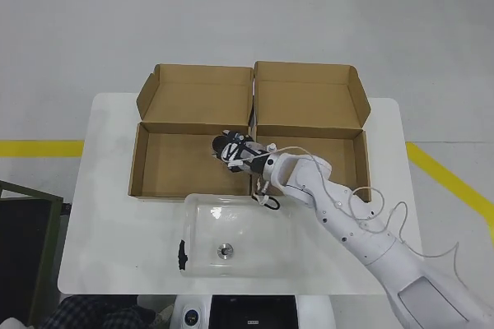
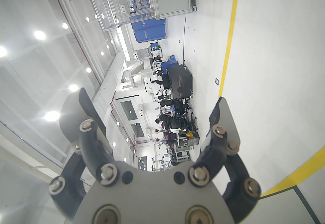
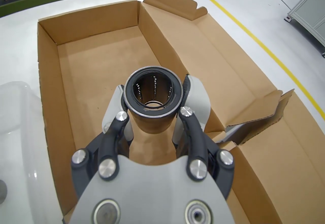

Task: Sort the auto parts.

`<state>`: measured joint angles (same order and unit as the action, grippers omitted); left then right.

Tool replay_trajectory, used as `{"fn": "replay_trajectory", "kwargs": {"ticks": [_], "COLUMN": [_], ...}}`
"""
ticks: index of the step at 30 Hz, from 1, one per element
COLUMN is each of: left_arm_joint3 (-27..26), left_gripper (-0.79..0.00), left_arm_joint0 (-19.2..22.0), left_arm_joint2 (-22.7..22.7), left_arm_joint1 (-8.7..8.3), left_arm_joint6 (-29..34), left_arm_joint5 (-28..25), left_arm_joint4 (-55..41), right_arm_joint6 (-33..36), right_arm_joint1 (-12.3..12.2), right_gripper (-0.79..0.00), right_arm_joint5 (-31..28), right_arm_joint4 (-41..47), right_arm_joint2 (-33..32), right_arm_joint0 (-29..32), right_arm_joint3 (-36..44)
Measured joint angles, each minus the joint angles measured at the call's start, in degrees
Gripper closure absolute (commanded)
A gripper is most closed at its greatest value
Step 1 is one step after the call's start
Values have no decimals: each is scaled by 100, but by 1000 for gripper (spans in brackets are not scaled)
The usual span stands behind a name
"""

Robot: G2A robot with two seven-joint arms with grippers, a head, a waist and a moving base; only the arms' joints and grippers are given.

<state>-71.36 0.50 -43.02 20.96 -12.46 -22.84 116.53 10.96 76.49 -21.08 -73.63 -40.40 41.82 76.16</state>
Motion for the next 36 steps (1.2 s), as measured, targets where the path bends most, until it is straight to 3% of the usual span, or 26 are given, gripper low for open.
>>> {"fn": "replay_trajectory", "kwargs": {"ticks": [6, 13, 25, 26, 27, 30, 36], "left_arm_joint3": [0, 0, 0, 0, 0, 0, 0], "left_gripper": [-785, -785, -785, -785, -785, -785, -785], "left_arm_joint0": [0, 0, 0, 0, 0, 0, 0], "left_arm_joint2": [0, 0, 0, 0, 0, 0, 0], "left_arm_joint1": [0, 0, 0, 0, 0, 0, 0], "left_arm_joint6": [0, 0, 0, 0, 0, 0, 0], "left_arm_joint5": [0, 0, 0, 0, 0, 0, 0], "left_arm_joint4": [0, 0, 0, 0, 0, 0, 0], "right_arm_joint6": [276, 425, 640, 645, 653, 677, 627], "right_arm_joint1": [102, 220, 317, 321, 324, 334, 330], "right_gripper": [0, -237, -388, -428, -548, -659, -693], "right_arm_joint5": [114, 199, 153, 144, 134, 107, 45], "right_arm_joint4": [-268, -390, -652, -663, -677, -731, -755], "right_arm_joint2": [135, 225, 217, 209, 202, 174, 18], "right_arm_joint0": [-118, -189, -165, -157, -150, -122, -61], "right_arm_joint3": [-123, -284, -416, -419, -420, -401, -183]}}
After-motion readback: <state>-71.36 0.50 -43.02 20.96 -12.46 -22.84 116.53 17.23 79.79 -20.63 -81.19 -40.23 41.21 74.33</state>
